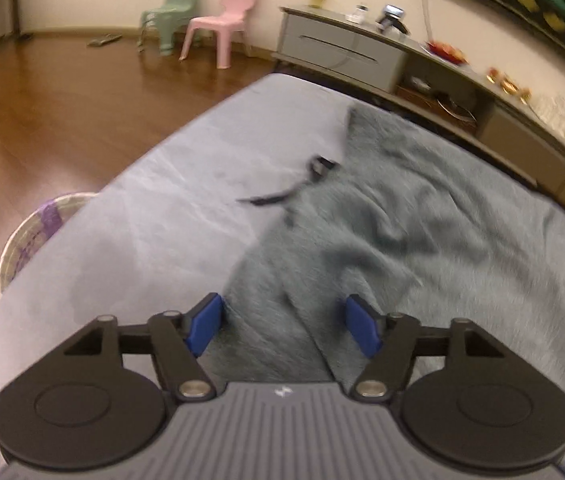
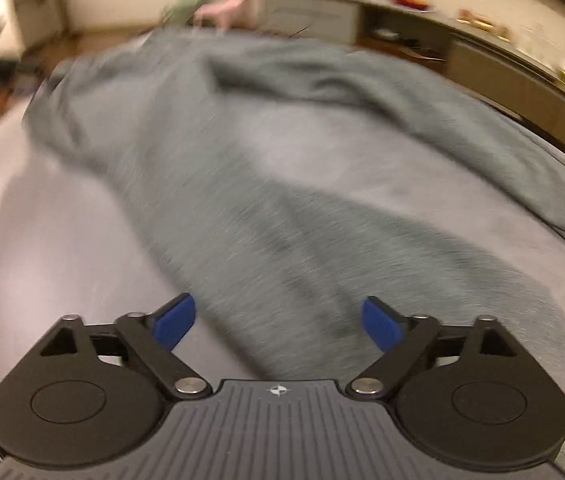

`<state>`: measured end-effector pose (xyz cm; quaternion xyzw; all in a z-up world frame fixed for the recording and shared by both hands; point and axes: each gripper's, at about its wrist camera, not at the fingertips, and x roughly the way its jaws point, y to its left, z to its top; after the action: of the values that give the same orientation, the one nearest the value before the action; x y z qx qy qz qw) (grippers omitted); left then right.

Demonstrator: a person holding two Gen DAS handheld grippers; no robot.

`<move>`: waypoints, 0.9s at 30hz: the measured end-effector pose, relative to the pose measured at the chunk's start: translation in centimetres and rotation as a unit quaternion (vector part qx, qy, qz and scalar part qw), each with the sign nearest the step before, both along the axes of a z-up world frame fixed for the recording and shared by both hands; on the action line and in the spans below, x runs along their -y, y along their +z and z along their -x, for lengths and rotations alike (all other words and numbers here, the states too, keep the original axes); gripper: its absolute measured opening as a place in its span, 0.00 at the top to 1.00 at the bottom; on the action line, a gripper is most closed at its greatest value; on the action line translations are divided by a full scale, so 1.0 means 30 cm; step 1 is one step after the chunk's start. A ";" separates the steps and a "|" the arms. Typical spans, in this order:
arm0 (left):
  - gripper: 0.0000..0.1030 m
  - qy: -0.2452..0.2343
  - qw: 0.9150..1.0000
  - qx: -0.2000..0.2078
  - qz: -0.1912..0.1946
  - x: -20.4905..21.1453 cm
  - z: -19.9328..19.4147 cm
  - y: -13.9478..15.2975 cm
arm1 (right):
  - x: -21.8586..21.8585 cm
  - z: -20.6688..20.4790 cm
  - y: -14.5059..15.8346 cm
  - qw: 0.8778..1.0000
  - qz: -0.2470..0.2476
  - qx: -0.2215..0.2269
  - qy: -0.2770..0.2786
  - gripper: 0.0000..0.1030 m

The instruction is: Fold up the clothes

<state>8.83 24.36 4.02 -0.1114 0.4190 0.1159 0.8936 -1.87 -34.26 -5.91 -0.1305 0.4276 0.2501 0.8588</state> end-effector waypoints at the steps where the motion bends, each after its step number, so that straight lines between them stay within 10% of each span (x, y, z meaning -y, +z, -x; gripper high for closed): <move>1: 0.90 -0.011 0.999 0.028 0.011 0.007 0.017 0.038 | -0.012 0.007 -0.001 1.000 0.011 0.006 0.002 0.67; 2: 0.91 -0.023 0.997 0.062 0.029 0.008 0.036 0.089 | -0.014 0.012 0.015 1.000 0.015 0.017 -0.003 0.98; 5: 0.93 -0.021 0.968 0.230 0.101 -0.087 0.200 0.333 | 0.064 0.019 0.112 0.997 -0.034 0.051 -0.043 0.97; 7: 0.92 0.008 0.965 0.241 0.103 -0.136 0.272 0.345 | 0.159 0.046 0.179 0.988 -0.111 0.074 -0.077 0.97; 9: 0.91 0.026 0.985 0.149 0.086 -0.134 0.251 0.220 | 0.248 0.066 0.227 0.974 -0.184 0.085 -0.102 0.88; 11: 0.91 0.033 0.994 0.078 0.072 -0.124 0.231 0.120 | 0.324 0.069 0.217 0.964 -0.232 0.071 -0.112 0.28; 12: 0.91 0.032 0.995 0.072 0.069 -0.123 0.232 0.108 | 0.376 0.076 0.225 0.959 -0.226 0.084 -0.148 0.22; 17: 0.82 0.029 0.997 0.043 0.058 -0.128 0.234 0.057 | 0.643 0.160 0.231 0.934 -0.147 0.108 -0.306 0.16; 24: 0.54 -0.012 0.999 0.010 0.041 -0.055 0.158 0.018 | 0.703 0.235 0.062 0.940 -0.013 0.044 -0.338 0.11; 27: 0.51 -0.040 0.999 -0.003 0.017 0.000 0.138 -0.014 | 0.705 0.203 0.051 0.939 -0.042 0.047 -0.337 0.14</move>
<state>4.68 24.35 3.60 -0.1091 0.4277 0.0733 0.8943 -7.97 -55.41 -4.38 0.0462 0.3946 -0.0428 0.9167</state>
